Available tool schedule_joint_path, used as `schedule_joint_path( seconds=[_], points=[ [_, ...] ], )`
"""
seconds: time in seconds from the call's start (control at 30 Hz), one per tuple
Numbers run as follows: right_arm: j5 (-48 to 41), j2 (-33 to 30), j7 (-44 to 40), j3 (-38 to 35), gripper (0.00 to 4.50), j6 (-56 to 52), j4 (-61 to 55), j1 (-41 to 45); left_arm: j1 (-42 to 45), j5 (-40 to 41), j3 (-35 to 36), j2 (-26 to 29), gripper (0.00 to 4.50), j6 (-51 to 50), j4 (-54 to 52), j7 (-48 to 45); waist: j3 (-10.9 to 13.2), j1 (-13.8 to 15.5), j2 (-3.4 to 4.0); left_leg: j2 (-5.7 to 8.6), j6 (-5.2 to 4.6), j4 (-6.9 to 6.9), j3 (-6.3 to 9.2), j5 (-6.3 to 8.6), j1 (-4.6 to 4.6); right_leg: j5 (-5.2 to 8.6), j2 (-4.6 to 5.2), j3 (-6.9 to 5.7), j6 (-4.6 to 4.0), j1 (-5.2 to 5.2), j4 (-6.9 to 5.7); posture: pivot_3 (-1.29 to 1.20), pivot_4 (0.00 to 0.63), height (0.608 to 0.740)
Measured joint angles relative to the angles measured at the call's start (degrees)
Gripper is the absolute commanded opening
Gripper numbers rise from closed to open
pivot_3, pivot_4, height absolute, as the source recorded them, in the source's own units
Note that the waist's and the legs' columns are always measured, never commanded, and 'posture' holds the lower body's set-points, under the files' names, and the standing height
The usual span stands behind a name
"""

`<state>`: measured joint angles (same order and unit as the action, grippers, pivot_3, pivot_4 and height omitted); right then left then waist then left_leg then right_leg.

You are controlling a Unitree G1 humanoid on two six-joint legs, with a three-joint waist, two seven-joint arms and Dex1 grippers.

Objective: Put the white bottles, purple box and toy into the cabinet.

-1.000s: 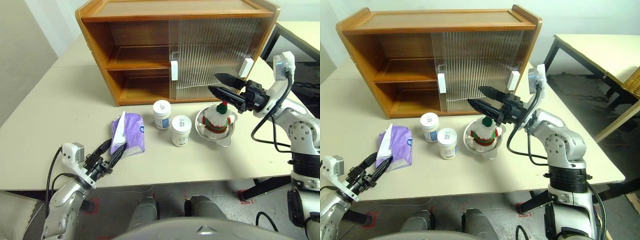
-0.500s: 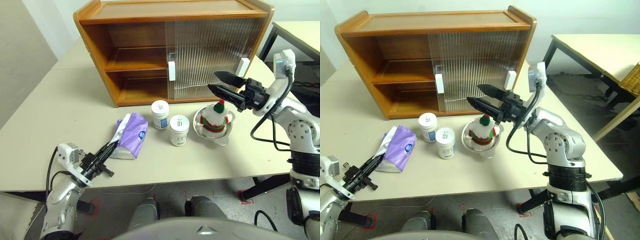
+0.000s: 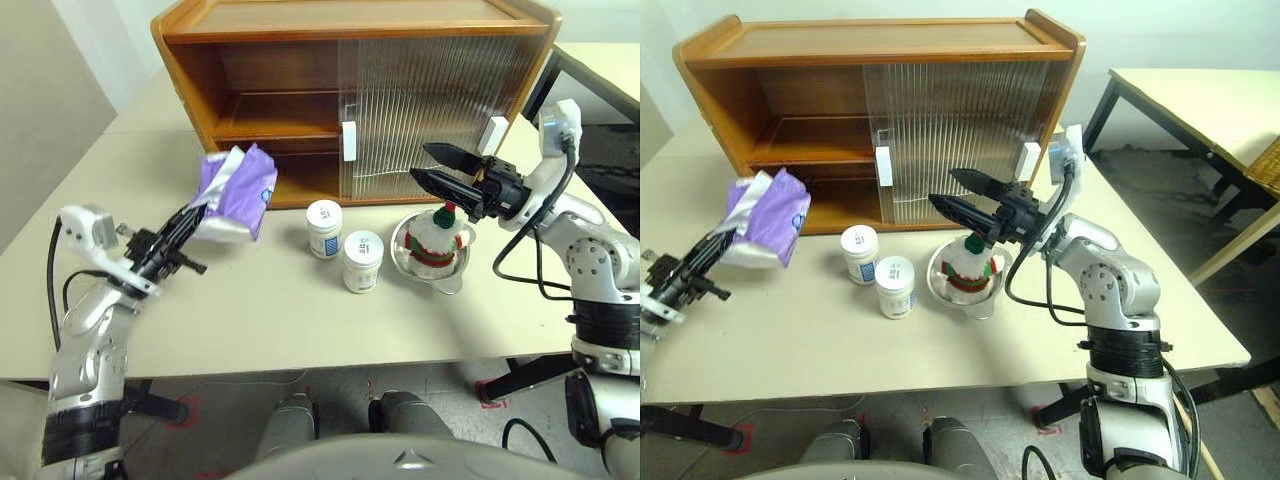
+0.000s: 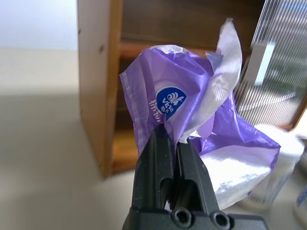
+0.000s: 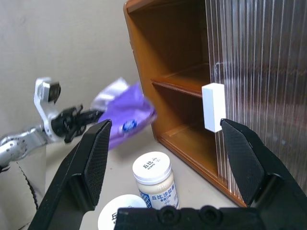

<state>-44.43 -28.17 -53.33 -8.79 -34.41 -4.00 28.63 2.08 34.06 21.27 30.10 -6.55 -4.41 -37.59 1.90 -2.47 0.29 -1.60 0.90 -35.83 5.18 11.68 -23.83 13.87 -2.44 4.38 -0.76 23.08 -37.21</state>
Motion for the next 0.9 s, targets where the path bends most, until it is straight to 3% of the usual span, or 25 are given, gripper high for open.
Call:
schedule_joint_path(
  seconds=[0.47, 0.9],
  points=[
    [0.13, 0.80, 0.09, 0.31, 4.50, 0.52, 0.02, 0.11, 17.46, 2.78, -2.24, -3.64, 0.03, -21.83, -4.54, 18.44, 0.36, 0.13, -0.56, 0.27, -0.02, -0.15, -0.03, -0.08, 0.63, -0.09, -0.26, -0.04, 0.11, -0.70, -0.01, -0.10, 0.050, 0.740],
    [0.14, 2.11, 1.17, 0.34, 4.50, 1.05, -0.44, -0.17, 35.67, -1.21, -4.52, -7.52, 0.03, -28.44, 4.18, 28.62, 0.50, 0.13, -0.78, 0.33, -0.02, -0.47, -0.06, -0.08, 0.71, -0.15, -0.56, -0.01, 0.20, -0.88, 0.00, -0.12, 0.048, 0.740]
  ],
)
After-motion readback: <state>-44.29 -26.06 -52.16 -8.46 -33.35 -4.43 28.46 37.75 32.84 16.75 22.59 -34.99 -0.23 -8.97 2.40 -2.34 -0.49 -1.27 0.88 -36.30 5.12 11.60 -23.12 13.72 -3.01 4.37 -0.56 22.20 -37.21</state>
